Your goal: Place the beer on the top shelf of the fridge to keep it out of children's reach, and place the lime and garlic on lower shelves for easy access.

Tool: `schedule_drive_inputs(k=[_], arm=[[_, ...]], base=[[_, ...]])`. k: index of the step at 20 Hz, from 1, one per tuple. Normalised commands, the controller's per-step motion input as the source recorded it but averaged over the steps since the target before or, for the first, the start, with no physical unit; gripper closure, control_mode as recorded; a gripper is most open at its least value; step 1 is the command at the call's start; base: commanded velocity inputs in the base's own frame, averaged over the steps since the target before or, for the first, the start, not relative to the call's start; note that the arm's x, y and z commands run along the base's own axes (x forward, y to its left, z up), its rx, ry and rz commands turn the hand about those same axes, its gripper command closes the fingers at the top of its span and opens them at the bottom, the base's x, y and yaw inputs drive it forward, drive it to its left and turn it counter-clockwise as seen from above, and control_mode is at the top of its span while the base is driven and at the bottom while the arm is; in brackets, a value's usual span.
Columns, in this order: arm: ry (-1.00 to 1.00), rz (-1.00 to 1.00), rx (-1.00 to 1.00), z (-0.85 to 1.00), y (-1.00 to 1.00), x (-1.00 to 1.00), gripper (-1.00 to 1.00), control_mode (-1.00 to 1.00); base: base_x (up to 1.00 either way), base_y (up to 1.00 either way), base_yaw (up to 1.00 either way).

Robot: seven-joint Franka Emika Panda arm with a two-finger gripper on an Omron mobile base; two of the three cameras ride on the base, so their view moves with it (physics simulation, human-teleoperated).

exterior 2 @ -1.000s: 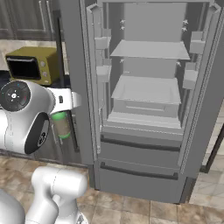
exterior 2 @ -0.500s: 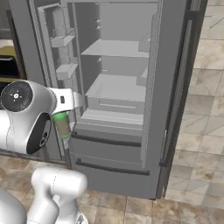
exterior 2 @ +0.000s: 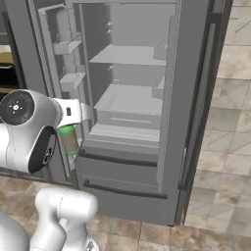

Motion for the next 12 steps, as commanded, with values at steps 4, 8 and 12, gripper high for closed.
schedule_drive_inputs(k=[4,8,12], arm=[[0.00,0.00,0.00,0.00,0.00,0.00,1.00,1.00],[0.00,0.00,0.00,0.00,0.00,0.00,1.00,1.00],[0.00,0.00,0.00,0.00,0.00,0.00,1.00,1.00]], base=[[0.53,-0.04,0.00],[0.56,-0.08,0.00],[0.54,-0.09,0.00]])
